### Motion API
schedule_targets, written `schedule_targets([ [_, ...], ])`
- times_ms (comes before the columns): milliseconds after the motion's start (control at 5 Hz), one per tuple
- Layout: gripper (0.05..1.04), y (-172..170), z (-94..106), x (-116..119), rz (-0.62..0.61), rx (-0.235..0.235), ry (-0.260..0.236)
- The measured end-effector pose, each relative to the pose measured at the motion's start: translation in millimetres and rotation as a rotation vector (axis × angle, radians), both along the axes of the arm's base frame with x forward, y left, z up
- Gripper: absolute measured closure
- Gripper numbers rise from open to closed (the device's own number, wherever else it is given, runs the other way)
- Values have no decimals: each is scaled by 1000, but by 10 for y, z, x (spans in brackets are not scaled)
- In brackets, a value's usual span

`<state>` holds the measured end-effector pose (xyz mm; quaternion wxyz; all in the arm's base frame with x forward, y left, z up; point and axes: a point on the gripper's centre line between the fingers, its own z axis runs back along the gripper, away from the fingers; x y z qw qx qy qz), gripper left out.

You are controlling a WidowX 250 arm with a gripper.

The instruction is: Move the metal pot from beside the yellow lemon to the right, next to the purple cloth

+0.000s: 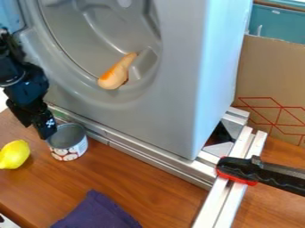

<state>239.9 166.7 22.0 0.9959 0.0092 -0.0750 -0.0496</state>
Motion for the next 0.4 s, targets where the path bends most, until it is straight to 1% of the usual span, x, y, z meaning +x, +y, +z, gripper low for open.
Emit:
schedule_targets([
  [200,83,6,-93,49,41,14,0],
  [400,83,-59,-164,170,23,6,-13],
])
